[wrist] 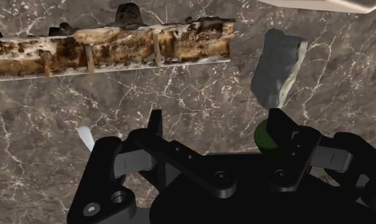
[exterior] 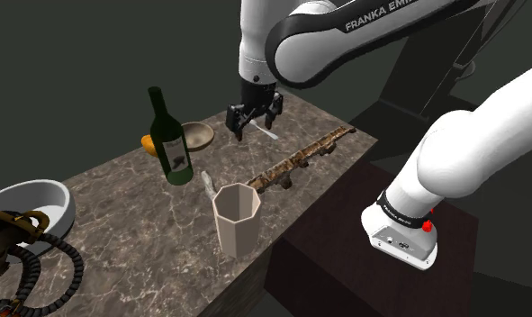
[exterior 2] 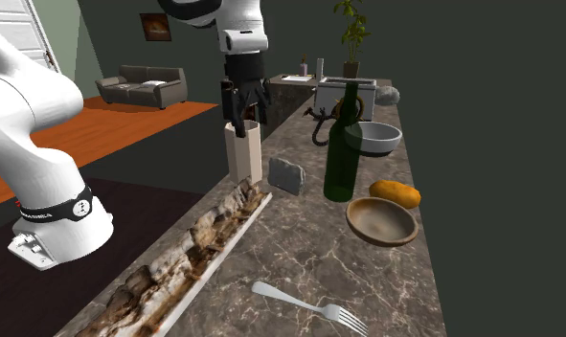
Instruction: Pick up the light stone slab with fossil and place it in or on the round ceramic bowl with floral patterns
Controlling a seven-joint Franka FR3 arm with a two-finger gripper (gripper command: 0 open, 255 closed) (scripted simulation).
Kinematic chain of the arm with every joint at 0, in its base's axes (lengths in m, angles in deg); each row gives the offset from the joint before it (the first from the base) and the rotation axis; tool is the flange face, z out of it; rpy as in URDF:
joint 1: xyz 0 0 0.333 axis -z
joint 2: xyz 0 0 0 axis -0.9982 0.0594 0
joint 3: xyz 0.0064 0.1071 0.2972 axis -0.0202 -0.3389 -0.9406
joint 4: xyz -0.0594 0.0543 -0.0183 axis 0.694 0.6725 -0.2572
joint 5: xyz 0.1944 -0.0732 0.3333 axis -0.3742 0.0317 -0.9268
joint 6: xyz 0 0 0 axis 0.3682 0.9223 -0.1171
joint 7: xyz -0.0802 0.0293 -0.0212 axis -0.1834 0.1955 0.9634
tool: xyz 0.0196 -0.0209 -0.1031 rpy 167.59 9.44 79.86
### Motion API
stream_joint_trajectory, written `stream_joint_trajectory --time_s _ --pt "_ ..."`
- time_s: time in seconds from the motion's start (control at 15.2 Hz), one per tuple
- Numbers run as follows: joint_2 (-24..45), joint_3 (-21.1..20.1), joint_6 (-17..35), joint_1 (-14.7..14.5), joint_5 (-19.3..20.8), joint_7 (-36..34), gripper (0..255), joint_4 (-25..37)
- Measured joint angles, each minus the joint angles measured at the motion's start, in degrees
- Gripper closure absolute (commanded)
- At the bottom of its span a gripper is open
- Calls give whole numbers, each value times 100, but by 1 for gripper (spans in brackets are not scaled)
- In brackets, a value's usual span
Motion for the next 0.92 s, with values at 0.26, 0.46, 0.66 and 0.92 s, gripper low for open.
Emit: stream_joint_trajectory --time_s 0.26,0.46,0.66,0.92 --pt "866 -421 440 77 287 -827 0 319" --pt "1571 -638 704 115 669 -1487 0 629" --pt "2367 -769 941 30 1192 -2266 0 1010" --pt "3290 -698 1114 -240 1823 -3129 0 1538"
